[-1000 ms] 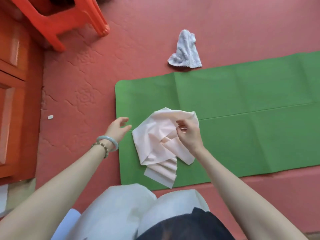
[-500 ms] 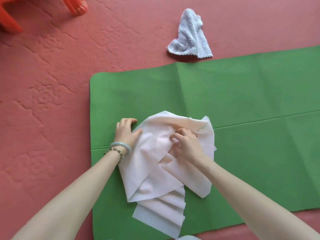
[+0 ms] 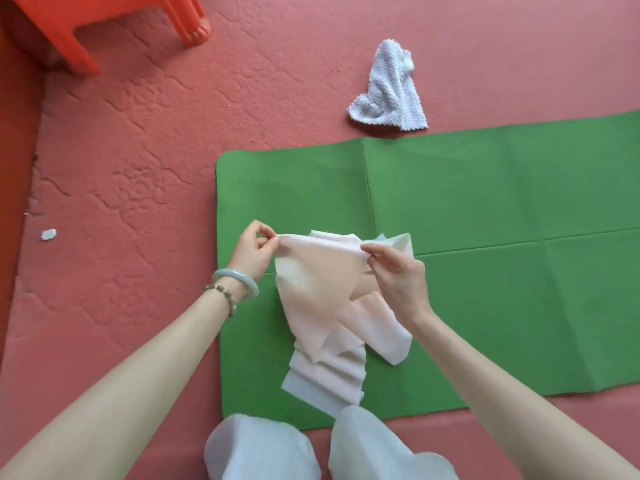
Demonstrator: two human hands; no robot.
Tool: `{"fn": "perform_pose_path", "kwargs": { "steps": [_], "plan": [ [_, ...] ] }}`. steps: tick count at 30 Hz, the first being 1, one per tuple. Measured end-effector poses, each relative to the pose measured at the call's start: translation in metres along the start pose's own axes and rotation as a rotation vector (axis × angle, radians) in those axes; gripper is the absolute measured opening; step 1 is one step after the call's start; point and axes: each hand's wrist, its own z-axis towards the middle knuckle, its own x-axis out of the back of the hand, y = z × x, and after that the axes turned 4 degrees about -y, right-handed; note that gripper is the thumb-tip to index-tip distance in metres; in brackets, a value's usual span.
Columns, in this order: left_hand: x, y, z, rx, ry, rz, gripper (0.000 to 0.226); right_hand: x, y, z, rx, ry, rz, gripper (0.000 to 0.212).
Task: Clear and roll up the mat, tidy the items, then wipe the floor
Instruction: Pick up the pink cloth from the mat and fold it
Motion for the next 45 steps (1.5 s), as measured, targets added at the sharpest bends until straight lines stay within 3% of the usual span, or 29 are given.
{"fn": "perform_pose_path", "kwargs": {
  "steps": [10, 16, 20, 25, 28, 35, 42, 45],
  "plan": [
    [0.139, 0.303, -0.233, -0.064, -0.014, -0.171, 0.022, 0.165, -0.34, -0.125, -0.026, 0.034, 0.153, 0.031],
    [0.207, 0.499, -0.368, -0.1, -0.155, -0.298, 0.027, 0.277, -0.534, -0.192, 0.009, -0.001, 0.201, 0.031],
    [0.242, 0.585, -0.433, -0.169, -0.226, -0.366, 0.032, 0.331, -0.63, -0.227, 0.034, -0.034, 0.338, 0.032],
    [0.266, 0.636, -0.473, -0.191, -0.175, -0.475, 0.01, 0.368, -0.684, -0.247, 0.074, -0.035, 0.397, 0.029],
    [0.267, 0.652, -0.482, -0.174, -0.172, -0.453, 0.01, 0.372, -0.703, -0.255, 0.148, 0.013, 0.366, 0.018],
    [0.27, 0.666, -0.485, -0.142, -0.186, -0.657, 0.012, 0.373, -0.722, -0.263, 0.2, 0.075, 0.303, 0.026],
    [0.281, 0.683, -0.495, -0.463, -0.092, -0.442, 0.015, 0.39, -0.749, -0.263, 0.189, 0.017, 0.411, 0.022],
    [0.285, 0.691, -0.499, -0.594, -0.029, -0.246, 0.025, 0.398, -0.756, -0.259, 0.225, 0.05, 0.315, 0.024]
  ]
}}
